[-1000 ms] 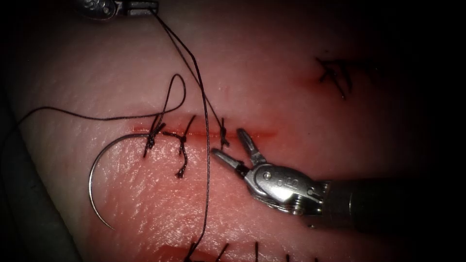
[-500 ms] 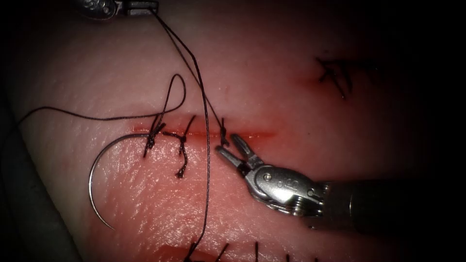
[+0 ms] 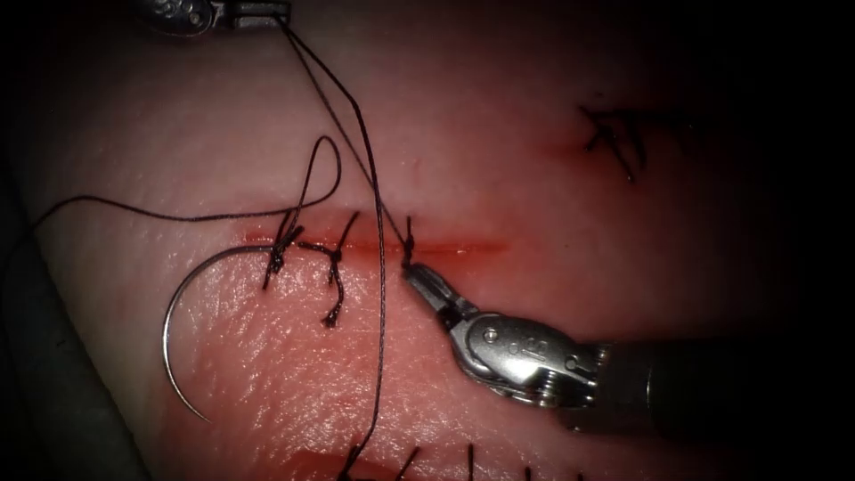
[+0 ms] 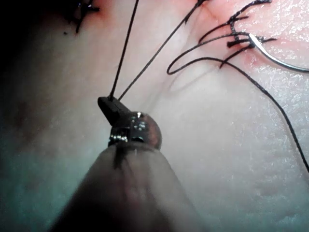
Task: Wound Closure
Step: Pull the right gripper down and the left gripper up to tighten the suture
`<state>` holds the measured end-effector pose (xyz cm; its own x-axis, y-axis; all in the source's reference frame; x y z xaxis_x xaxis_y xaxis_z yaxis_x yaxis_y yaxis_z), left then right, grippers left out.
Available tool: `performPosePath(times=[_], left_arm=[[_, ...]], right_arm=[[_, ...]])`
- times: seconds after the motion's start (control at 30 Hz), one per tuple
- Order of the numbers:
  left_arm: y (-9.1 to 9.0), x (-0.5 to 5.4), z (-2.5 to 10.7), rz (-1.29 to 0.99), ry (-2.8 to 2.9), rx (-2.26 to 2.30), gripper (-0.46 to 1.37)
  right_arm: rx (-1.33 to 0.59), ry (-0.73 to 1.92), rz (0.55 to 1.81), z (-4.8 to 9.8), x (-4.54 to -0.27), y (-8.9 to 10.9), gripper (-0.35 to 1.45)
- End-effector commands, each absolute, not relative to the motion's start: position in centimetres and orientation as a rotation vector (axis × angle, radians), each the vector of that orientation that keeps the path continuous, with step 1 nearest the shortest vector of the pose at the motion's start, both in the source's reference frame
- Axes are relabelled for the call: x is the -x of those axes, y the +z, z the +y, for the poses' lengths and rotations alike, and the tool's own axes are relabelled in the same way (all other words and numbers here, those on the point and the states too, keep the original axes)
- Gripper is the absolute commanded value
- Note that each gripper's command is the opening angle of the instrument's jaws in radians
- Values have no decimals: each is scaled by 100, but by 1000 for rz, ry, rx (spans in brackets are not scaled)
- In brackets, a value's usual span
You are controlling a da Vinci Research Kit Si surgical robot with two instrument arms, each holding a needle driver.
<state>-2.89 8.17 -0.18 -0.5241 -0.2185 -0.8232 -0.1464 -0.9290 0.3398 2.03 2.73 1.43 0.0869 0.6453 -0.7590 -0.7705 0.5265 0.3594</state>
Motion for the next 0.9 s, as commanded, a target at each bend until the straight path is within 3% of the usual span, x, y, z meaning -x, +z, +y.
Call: performPosePath(times=[0.03, 0.9], left_arm=[[-18, 286, 817, -581, -2630, -1509, -35], [-15, 232, 821, -672, -2668, -1407, -35]], right_arm=[[149, 1059, 1038, 270, -201, 144, -35], [156, 1191, 933, 256, -186, 150, -35]])
